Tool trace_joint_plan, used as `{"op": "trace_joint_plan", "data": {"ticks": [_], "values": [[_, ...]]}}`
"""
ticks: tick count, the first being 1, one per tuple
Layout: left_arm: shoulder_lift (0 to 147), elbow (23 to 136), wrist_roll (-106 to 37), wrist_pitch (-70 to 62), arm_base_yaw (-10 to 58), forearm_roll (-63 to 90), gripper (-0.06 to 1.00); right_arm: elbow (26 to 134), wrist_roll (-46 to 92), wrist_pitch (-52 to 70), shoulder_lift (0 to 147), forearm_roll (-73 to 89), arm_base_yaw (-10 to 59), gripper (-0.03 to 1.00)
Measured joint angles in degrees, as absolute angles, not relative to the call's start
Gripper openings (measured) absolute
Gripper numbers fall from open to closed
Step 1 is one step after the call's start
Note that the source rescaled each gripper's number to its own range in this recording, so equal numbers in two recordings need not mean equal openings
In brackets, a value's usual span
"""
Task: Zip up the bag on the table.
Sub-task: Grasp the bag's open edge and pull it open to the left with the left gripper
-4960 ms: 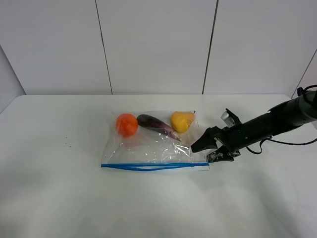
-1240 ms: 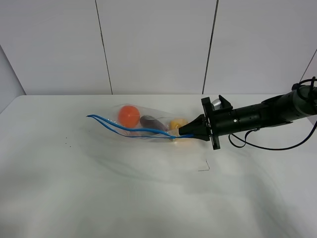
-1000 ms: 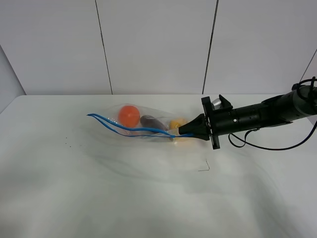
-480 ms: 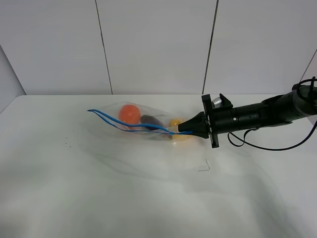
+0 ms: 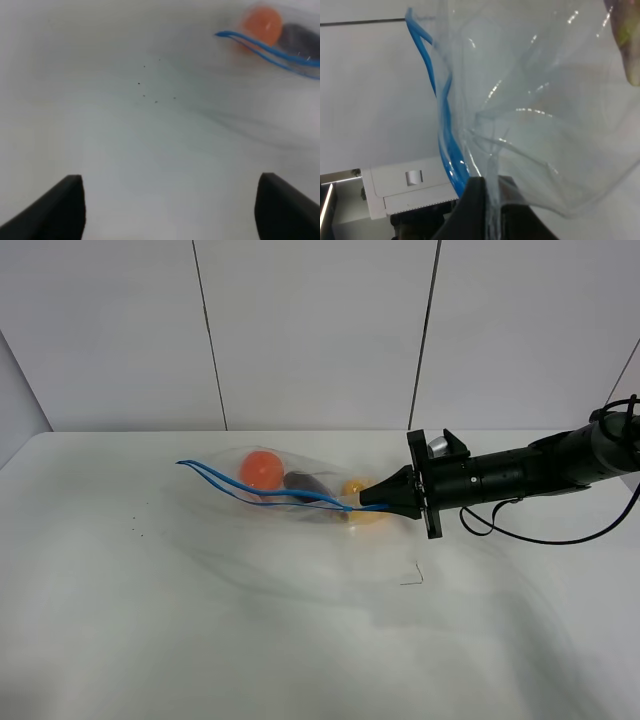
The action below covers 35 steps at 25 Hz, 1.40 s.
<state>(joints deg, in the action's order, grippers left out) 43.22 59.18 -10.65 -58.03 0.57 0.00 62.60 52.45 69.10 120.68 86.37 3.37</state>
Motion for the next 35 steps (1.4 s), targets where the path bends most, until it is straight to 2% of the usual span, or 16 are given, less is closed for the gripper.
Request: {"op": "trace_joint_plan", "data": {"ticks": [8,10,15,26,35], "values": [[59.90,60.32,-54.81,-51.71,0.57,0.63,0.83,62.60,52.45,69.10,120.68,86.37,3.37,0.00],[62.72,60.32,-60.16,-49.40,0.57,3.90,0.82,62.60,52.45,69.10,120.68,86.37,3.37,0.00],[67.80,60.32,-62.47,-42.60,2.92,14.18,0.81,62.60,52.45,69.10,120.68,86.37,3.37,0.00],[80.07,60.32,-56.14,-27.81,25.57,16.67,0.81,62.60,52.45,69.10,120.68,86.37,3.37,0.00],[89.03,60.32,-55.65,-14.40,39.51,15.36,0.81,62.60,50.92,69.10,120.68,86.37,3.37,0.00]]}}
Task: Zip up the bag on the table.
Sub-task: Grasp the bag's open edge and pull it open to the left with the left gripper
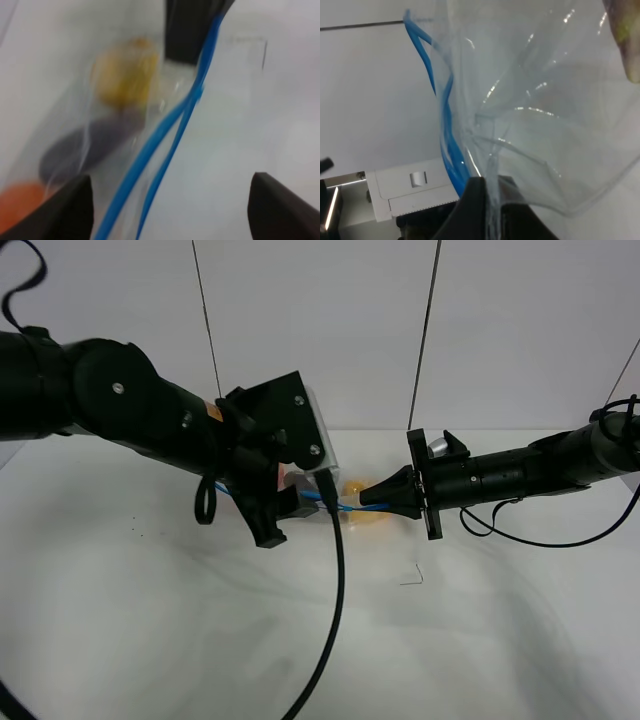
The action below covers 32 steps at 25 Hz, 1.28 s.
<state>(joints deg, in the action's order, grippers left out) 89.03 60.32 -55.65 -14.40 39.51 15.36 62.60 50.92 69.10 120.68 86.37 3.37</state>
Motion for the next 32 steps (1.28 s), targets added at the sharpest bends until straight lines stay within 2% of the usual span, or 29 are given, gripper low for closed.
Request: {"op": "trace_joint_plan", "data": {"ticks": [11,18,24,32], "values": [[98.18,60.36,-55.66,2.68,45.96,15.00,0.81,62.60,47.87,69.14,120.68,87.03,3.37,0.00],[103.07,60.36,-56.79,8.93,46.12,14.62,0.81,62.60,47.07,69.14,120.68,87.38,3.37,0.00],[103.75,58.66,-57.34,10.97,46.12,14.48,0.71,62.60,47.02,69.14,120.68,88.54,3.37,0.00],[103.75,53.21,-57.46,22.61,46.12,14.35,0.70,62.60,46.87,69.14,120.68,88.92,3.37,0.00]]}}
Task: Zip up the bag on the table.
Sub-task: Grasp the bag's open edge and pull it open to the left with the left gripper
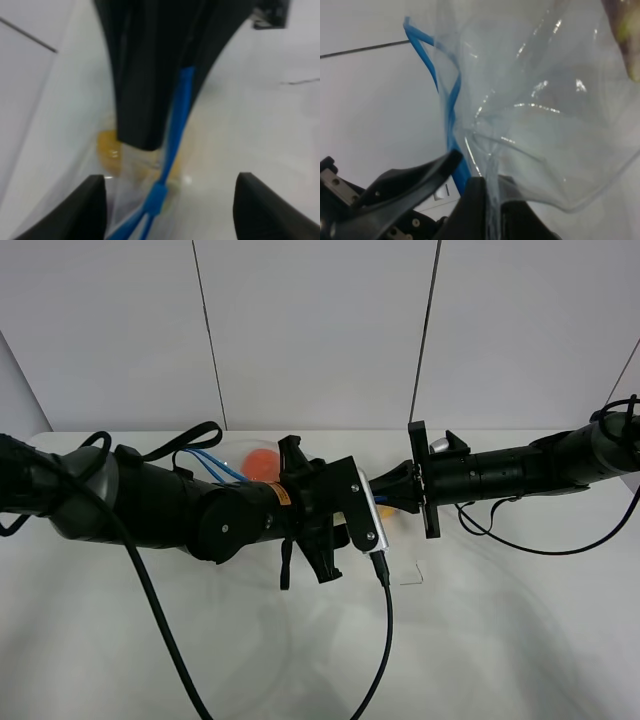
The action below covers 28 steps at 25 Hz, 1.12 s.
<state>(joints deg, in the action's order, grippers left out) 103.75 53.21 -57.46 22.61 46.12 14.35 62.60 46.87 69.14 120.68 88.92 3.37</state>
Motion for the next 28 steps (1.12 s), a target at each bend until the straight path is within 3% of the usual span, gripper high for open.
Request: {"op": "trace_joint_plan", "data": {"ticks": [24,28], "values": [[106.36,51.91,-57.51,30.63,46.12,14.35,0.49,62.60,46.83,69.14,120.68,89.74,3.37,0.00],[106.36,51.91,-57.51,31.30,46.12,14.35,0.36,62.60,46.83,69.14,120.68,89.74,3.37,0.00]]}}
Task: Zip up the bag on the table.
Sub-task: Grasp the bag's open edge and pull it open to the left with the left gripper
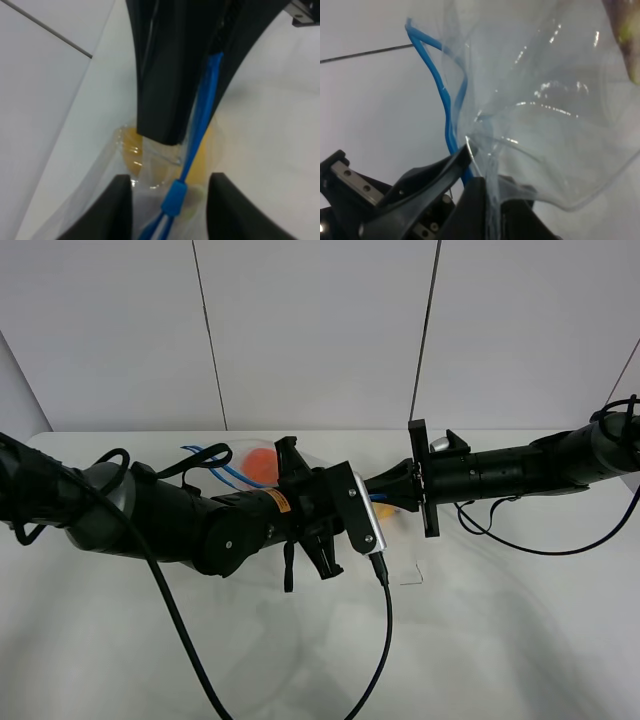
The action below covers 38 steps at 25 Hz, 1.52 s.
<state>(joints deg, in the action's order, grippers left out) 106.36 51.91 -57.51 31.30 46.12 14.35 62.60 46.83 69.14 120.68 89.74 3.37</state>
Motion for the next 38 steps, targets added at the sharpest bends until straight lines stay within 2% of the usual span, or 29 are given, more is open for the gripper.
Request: {"op": "trace_joint_plan", "data": {"ticks": [3,5,15,19,29,38], "values": [[106.36,51.91,-57.51,32.31,46.12,14.35,0.25,62.60,46.83,69.14,120.68,89.74,3.37,0.00],[106.42,51.91,-57.51,32.59,46.12,14.35,0.22,62.60,46.83,69.14,120.68,89.80,3.37,0.00],[106.42,51.91,-57.51,32.71,46.12,14.35,0.18,62.60,46.83,69.14,120.68,90.04,3.37,0.00],[106.42,51.91,-58.76,32.71,46.12,14.24,0.01,62.60,46.83,69.21,120.68,90.33,3.37,0.00],[105.79,51.76,-62.72,32.92,45.88,14.29,0.00,62.60,46.66,69.84,120.64,90.89,3.37,0.00],[105.67,51.76,-67.13,33.45,42.67,12.74,0.00,62.60,46.66,69.37,120.64,92.36,3.37,0.00]]}}
